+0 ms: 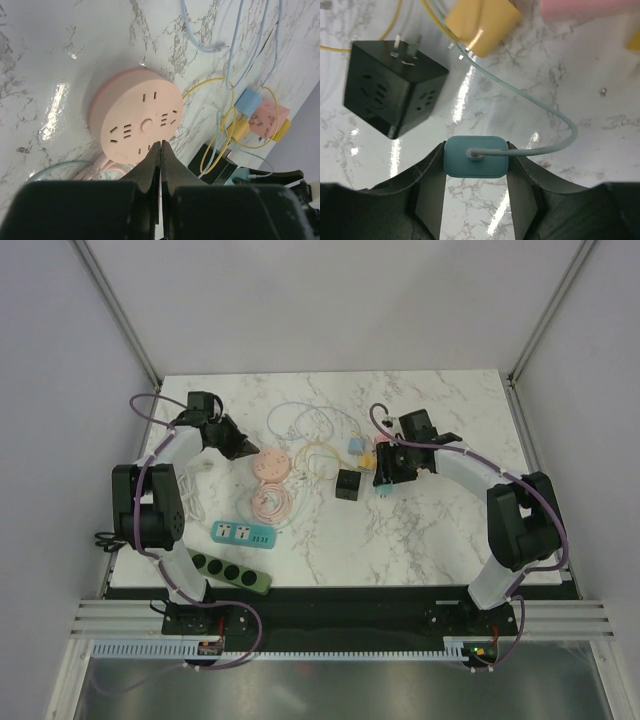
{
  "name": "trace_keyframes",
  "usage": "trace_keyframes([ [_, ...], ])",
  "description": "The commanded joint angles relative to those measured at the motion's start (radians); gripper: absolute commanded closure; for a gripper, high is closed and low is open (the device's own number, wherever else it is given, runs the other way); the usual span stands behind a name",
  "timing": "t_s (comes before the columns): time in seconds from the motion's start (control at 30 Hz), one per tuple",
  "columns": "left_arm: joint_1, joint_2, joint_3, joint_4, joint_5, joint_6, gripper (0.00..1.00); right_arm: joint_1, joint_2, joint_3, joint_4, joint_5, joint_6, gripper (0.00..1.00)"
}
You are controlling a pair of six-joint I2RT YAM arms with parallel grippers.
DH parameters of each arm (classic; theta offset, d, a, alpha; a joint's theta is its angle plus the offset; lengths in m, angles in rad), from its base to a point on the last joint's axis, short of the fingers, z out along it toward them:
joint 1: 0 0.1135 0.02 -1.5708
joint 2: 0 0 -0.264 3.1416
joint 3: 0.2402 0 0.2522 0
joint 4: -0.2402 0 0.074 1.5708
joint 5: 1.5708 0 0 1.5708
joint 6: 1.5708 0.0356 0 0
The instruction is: Pull the plug off the socket
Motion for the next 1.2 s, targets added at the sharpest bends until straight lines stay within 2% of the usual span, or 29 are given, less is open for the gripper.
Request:
trace_keyframes([
  [0.0,-0.002,-0.053,-0.007,0.04,0.026,0.042,0.98,-0.011,-0.04,-0.061,0.032,0.076,0.004,0.85],
  [0.03,-0.003,-0.054,-0.007,0.04,0.028,0.043,0.98,-0.011,-0.04,-0.072,0.058,0.076,0.019,0.76],
  [0.07,-0.004,-0.054,-0.009,0.046,0.032,0.045,0.98,-0.009,-0.04,-0.083,0.072,0.083,0.025,0.71],
  [0.27,-0.033,-0.067,-0.012,0.063,0.035,0.068,0.93,-0.011,-0.049,-0.097,0.118,0.165,0.042,0.49],
  [0.3,-0.038,-0.07,-0.009,0.066,0.034,0.072,0.92,-0.011,-0.049,-0.087,0.119,0.172,0.042,0.42],
  [0.37,-0.051,-0.074,-0.009,0.07,0.032,0.088,0.84,-0.009,-0.053,-0.078,0.119,0.186,0.048,0.32],
  [0.4,-0.056,-0.08,-0.009,0.073,0.028,0.091,0.82,-0.009,-0.053,-0.072,0.116,0.189,0.051,0.21],
  [0.43,-0.059,-0.086,-0.012,0.073,0.022,0.092,0.78,-0.011,-0.051,-0.069,0.116,0.2,0.058,0.16],
  [0.47,-0.067,-0.091,-0.013,0.076,0.009,0.094,0.68,-0.009,-0.054,-0.064,0.113,0.224,0.068,0.08],
  [0.5,-0.07,-0.096,-0.015,0.079,0.002,0.095,0.63,-0.009,-0.054,-0.055,0.101,0.232,0.071,0.02],
  [0.53,-0.079,-0.106,-0.018,0.081,-0.005,0.103,0.56,-0.008,-0.056,-0.051,0.096,0.24,0.071,0.02],
  [0.63,-0.102,-0.128,-0.026,0.104,-0.021,0.127,0.43,0.014,-0.098,-0.058,0.089,0.278,0.079,0.02],
  [0.83,-0.2,-0.227,-0.065,0.205,-0.061,0.205,0.25,0.1,-0.258,-0.106,0.09,0.333,0.14,0.02],
  [0.93,-0.281,-0.303,-0.101,0.239,-0.112,0.251,0.18,0.141,-0.307,-0.149,0.11,0.326,0.197,0.02],
  [1.07,-0.375,-0.402,-0.183,0.299,-0.147,0.265,0.14,0.184,-0.391,-0.286,0.193,0.298,0.254,0.02],
  [1.17,-0.394,-0.5,-0.293,0.354,-0.088,0.223,0.11,0.192,-0.479,-0.387,0.254,0.295,0.304,0.02],
])
